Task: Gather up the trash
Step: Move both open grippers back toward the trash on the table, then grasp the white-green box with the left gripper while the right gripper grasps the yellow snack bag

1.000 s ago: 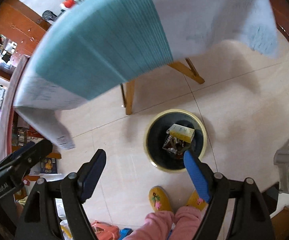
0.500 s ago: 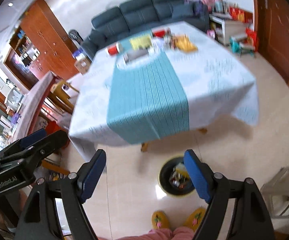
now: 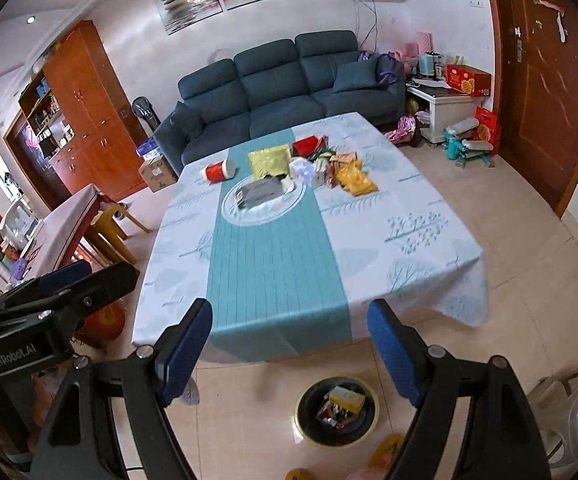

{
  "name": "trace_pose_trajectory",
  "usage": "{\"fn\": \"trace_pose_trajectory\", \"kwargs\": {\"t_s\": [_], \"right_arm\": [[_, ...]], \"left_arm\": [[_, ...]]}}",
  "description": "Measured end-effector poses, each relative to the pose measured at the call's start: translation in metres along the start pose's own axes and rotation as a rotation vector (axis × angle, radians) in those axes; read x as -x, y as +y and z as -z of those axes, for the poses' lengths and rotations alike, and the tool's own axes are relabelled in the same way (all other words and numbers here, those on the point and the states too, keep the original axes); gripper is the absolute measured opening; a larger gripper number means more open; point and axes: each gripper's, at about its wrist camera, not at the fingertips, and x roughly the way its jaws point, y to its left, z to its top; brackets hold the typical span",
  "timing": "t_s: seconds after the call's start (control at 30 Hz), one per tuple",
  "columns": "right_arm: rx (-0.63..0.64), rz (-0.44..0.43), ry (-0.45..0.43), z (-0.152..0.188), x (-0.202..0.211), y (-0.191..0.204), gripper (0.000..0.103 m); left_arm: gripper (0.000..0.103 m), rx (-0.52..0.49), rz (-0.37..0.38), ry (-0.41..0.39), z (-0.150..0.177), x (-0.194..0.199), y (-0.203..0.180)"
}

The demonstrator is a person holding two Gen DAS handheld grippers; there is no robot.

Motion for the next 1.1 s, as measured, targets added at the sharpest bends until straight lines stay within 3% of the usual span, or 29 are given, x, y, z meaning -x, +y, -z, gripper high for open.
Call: {"fn": "trace_pose_trajectory", "kwargs": {"t_s": [0.13, 0.33, 0.43, 0.6, 0.87, 1.1], "right_arm": [[0.010, 0.000, -0.008, -0.030, -0.024, -0.021, 0.081], [0.046, -0.044, 0.029, -0.087, -0.087, -0.065, 0.079], [0.080, -0.069, 0.086, -0.122, -0.135, -0.092, 0.067], [0.116, -0.131, 0.236, -0.165, -0.213, -0.129, 0.063], [0.170, -0.199, 0.365, -0.199, -0.319, -0.154, 0.056], [0.181, -0.265, 0.455, -0.203, -0.380, -0.155, 0.035]], "left_arm": [[0.090, 0.032, -0.001, 0.022, -0.028, -0.035, -0.005], [0.090, 0.080, 0.018, 0.086, -0.080, -0.118, -0.023], [0.090, 0.126, 0.023, 0.133, -0.105, -0.170, -0.035], [0.076, 0.222, 0.015, 0.212, -0.143, -0.259, -0.048], [0.067, 0.385, -0.021, 0.299, -0.166, -0.352, -0.040], [0.059, 0.443, -0.053, 0.362, -0.169, -0.396, -0.033]]}}
